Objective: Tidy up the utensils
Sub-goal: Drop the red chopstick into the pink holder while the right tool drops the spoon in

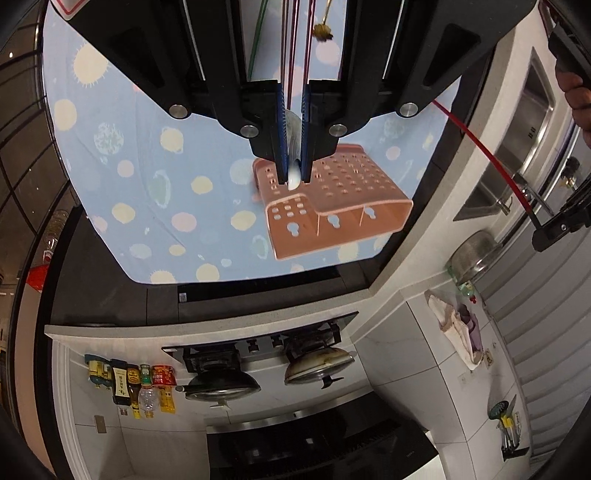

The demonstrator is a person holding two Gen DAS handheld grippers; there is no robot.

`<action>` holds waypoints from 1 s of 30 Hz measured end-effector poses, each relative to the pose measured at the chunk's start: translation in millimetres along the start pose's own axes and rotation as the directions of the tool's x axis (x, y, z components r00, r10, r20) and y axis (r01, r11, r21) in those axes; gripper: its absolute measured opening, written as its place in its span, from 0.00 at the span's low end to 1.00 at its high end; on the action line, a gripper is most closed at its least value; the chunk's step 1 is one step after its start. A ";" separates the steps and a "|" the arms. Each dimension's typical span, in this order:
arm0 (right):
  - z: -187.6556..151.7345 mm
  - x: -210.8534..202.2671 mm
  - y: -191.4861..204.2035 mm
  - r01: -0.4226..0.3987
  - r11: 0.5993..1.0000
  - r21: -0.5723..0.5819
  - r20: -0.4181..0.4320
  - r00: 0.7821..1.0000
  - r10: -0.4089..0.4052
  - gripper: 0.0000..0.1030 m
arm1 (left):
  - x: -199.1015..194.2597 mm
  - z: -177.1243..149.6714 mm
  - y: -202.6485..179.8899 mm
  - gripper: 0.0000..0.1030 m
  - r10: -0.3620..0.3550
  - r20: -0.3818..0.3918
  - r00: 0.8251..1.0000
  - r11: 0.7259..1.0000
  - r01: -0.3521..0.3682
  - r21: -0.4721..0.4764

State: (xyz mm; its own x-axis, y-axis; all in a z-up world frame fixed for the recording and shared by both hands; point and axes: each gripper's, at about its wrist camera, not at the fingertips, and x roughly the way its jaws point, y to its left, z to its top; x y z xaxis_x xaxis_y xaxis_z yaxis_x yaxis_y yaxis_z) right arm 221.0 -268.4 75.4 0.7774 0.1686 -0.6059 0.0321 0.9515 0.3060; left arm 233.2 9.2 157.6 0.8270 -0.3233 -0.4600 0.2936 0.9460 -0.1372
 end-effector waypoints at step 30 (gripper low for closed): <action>39.5 93.4 -8.8 0.040 0.999 0.034 -0.026 0.999 -0.039 0.20 | 101.8 25.2 14.7 0.45 0.099 -0.003 0.995 0.994 -0.099 -0.053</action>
State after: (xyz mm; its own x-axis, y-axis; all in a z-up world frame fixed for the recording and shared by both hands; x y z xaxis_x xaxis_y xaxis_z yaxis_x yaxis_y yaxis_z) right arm 318.1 -271.2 45.1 0.7589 0.1378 -0.6364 0.0847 0.9482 0.3062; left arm 333.7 -10.3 130.9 0.8506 -0.2279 -0.4738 0.1845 0.9733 -0.1368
